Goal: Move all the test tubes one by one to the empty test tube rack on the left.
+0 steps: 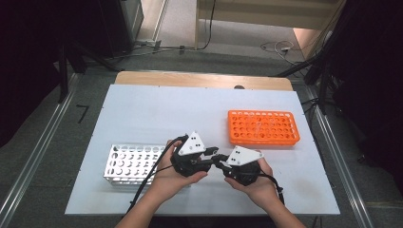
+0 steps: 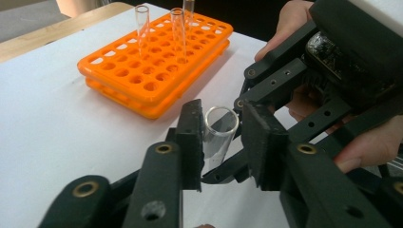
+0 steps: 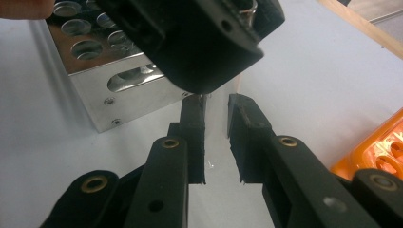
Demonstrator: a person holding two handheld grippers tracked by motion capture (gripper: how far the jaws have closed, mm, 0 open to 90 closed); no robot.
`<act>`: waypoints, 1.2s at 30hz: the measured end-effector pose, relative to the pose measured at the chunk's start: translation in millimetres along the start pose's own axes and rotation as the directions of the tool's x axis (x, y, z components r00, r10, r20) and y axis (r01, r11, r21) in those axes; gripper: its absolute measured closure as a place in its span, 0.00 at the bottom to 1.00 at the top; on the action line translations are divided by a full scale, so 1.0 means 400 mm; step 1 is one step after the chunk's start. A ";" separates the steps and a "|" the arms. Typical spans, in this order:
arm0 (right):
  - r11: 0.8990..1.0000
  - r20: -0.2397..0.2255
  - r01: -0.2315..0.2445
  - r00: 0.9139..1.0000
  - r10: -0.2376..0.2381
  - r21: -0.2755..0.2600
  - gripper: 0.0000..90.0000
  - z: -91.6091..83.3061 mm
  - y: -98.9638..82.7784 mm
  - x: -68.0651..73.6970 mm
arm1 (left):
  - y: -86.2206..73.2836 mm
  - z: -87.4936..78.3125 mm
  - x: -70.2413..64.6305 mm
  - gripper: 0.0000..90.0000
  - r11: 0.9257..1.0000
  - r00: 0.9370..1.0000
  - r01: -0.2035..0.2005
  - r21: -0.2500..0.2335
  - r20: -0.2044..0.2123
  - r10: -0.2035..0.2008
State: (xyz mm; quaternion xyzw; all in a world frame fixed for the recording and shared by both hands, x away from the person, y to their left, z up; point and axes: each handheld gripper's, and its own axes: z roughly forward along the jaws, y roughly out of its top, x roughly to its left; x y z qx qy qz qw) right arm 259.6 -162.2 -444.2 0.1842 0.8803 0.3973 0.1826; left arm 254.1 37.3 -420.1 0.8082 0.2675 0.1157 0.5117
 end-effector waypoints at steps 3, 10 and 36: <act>1.000 0.001 0.009 1.000 -0.009 -0.003 0.82 -0.001 0.001 0.000 | -0.002 0.002 -0.001 0.81 1.000 1.000 -0.003 0.002 -0.003 0.003; 1.000 0.000 0.010 1.000 -0.010 -0.004 0.82 -0.002 0.001 0.000 | -0.002 -0.001 0.000 0.84 1.000 1.000 -0.014 0.005 -0.011 0.014; 0.985 -0.067 -0.096 0.994 0.087 -0.142 0.33 -0.041 -0.023 -0.043 | 0.011 -0.072 0.036 0.85 0.998 0.999 0.018 -0.056 -0.040 -0.020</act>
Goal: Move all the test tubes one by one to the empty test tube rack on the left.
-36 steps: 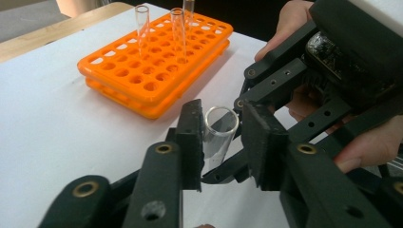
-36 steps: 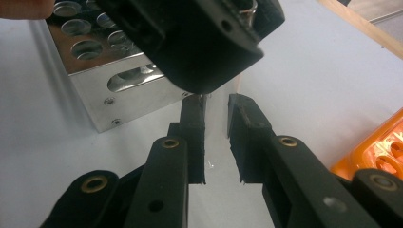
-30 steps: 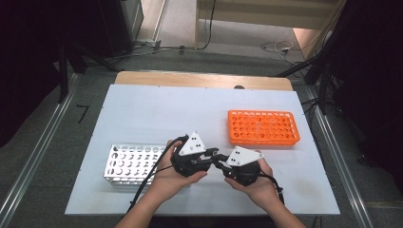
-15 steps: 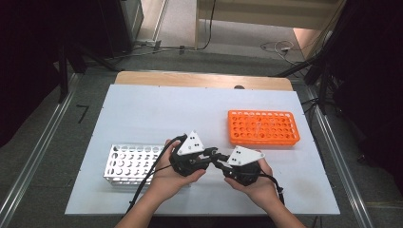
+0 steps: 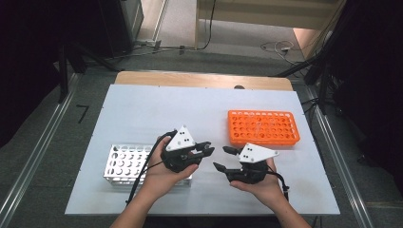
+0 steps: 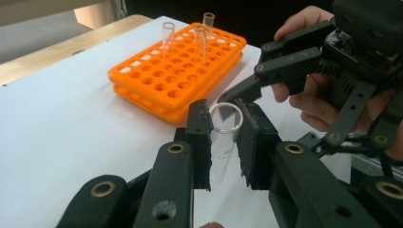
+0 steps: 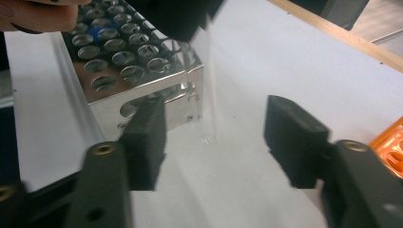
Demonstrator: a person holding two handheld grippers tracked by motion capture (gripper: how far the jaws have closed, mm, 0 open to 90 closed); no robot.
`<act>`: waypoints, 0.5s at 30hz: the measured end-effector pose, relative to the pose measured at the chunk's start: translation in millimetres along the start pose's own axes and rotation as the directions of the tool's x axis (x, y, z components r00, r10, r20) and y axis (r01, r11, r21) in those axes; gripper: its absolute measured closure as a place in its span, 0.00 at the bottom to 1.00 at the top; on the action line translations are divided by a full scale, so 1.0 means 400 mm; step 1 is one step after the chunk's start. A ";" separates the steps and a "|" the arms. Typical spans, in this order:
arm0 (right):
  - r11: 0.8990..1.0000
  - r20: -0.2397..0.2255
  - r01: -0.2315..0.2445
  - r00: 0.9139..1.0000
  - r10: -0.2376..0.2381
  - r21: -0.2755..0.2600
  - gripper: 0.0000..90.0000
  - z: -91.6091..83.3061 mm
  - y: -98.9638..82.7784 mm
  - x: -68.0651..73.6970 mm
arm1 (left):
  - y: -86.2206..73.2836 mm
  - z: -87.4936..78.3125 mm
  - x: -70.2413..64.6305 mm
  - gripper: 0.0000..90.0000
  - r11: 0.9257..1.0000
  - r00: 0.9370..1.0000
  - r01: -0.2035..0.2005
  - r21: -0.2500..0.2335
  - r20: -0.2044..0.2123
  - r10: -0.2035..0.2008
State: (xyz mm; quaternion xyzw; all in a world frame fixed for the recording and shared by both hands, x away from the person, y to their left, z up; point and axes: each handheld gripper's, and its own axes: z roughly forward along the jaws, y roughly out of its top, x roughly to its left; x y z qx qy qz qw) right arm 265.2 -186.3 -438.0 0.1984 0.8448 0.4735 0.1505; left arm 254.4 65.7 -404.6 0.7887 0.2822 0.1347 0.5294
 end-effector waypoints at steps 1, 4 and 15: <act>1.000 -0.002 -0.015 1.000 0.015 -0.010 0.28 -0.005 -0.003 -0.007 | 0.001 -0.008 0.005 0.85 1.000 1.000 -0.002 -0.002 -0.008 0.002; 0.998 0.005 -0.053 0.999 0.054 -0.026 0.18 -0.024 -0.016 -0.031 | 0.001 -0.032 0.017 0.85 1.000 1.000 0.009 -0.013 -0.021 -0.010; 0.992 0.004 -0.117 0.993 0.117 -0.046 0.00 -0.078 -0.073 -0.119 | -0.001 -0.120 0.059 0.85 0.998 0.996 0.033 -0.048 -0.083 -0.037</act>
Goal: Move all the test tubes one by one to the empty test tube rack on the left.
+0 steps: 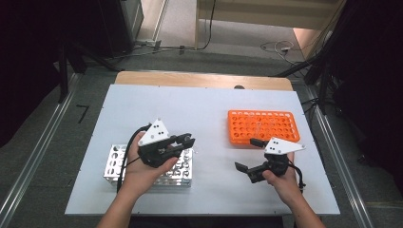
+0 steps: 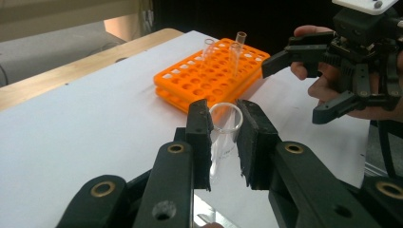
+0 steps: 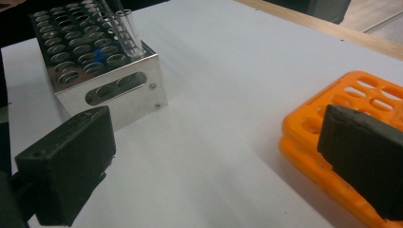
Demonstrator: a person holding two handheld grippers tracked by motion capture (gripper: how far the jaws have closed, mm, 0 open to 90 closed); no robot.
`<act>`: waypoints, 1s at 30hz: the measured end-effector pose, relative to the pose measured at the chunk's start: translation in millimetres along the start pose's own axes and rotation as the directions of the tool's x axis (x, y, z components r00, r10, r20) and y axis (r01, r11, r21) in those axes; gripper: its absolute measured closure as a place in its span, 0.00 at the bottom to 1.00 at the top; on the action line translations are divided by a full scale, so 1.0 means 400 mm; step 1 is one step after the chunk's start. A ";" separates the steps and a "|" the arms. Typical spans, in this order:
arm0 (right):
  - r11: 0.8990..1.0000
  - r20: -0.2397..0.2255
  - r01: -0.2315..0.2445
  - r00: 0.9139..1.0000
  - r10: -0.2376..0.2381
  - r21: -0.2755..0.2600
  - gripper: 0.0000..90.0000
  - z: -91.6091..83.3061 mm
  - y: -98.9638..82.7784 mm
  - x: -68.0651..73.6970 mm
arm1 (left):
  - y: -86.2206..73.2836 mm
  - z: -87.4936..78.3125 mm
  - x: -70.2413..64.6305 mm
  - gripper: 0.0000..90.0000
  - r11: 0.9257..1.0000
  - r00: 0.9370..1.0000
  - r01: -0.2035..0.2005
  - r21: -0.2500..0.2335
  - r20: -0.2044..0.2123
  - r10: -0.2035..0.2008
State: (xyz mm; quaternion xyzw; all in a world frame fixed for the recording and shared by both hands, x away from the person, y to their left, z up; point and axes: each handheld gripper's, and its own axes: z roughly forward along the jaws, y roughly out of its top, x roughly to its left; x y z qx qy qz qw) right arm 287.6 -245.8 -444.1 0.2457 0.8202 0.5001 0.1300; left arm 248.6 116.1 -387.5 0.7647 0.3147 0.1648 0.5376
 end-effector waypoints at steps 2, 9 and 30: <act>1.000 0.009 -0.005 1.000 0.005 -0.002 0.00 -0.006 -0.004 -0.009 | 0.000 -0.013 0.008 0.85 1.000 1.000 0.005 -0.003 -0.005 -0.005; 1.000 0.033 -0.021 0.999 0.022 -0.011 0.00 -0.017 -0.013 -0.031 | -0.007 -0.052 0.028 0.85 1.000 1.000 0.014 -0.002 -0.019 -0.014; 0.999 0.050 -0.032 0.998 0.033 -0.022 0.00 -0.028 -0.020 -0.049 | -0.053 -0.033 0.072 0.85 0.997 0.997 0.037 0.064 -0.068 -0.033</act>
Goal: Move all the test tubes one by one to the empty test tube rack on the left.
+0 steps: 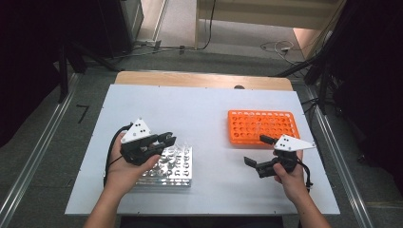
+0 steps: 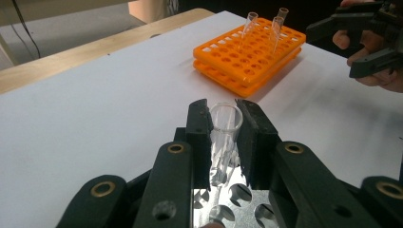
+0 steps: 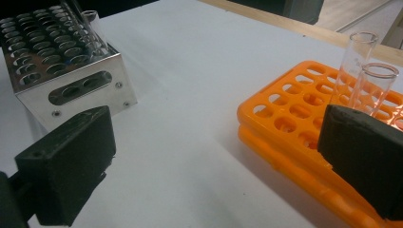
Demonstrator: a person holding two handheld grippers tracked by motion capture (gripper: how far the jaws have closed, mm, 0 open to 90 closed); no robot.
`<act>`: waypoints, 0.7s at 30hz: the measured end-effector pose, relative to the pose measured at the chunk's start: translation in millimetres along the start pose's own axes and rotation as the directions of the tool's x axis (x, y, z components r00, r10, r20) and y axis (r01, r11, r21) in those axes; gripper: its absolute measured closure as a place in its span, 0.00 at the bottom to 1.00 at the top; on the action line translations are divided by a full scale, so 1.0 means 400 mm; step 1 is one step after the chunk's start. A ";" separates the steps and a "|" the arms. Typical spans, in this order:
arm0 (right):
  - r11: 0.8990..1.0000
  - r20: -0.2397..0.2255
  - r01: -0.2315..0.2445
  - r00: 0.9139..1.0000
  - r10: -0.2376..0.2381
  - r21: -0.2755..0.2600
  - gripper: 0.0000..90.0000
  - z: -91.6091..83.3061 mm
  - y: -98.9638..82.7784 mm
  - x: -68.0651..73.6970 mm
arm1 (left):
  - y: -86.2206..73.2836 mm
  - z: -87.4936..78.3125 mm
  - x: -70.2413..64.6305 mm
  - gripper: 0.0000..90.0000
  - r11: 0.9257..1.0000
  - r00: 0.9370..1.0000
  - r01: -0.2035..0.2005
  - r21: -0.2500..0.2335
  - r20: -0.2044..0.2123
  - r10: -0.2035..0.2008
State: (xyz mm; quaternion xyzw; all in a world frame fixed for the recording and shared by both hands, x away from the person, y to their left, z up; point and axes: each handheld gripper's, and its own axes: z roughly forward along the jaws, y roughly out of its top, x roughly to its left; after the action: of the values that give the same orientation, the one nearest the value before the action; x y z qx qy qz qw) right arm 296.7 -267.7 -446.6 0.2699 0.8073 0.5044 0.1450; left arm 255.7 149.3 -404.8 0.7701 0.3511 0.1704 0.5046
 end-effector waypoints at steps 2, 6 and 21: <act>1.000 0.000 -0.001 1.000 0.001 0.000 0.00 -0.001 0.000 0.000 | -0.001 0.006 0.000 0.85 1.000 1.000 -0.003 0.008 -0.001 0.003; 1.000 0.000 0.001 1.000 -0.001 0.002 0.00 0.000 -0.001 -0.001 | -0.004 0.021 -0.003 0.85 0.999 1.000 -0.015 0.032 0.000 0.015; 1.000 0.004 -0.006 1.000 0.006 0.002 0.00 -0.002 -0.001 -0.007 | -0.010 0.049 -0.007 0.85 0.996 0.999 -0.034 0.084 -0.002 0.035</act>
State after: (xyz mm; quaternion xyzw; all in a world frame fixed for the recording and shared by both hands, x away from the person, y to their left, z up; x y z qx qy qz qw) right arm 298.5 -269.9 -446.7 0.2737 0.8066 0.5035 0.1449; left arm 264.5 135.4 -416.9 0.7962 0.3455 0.1656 0.4683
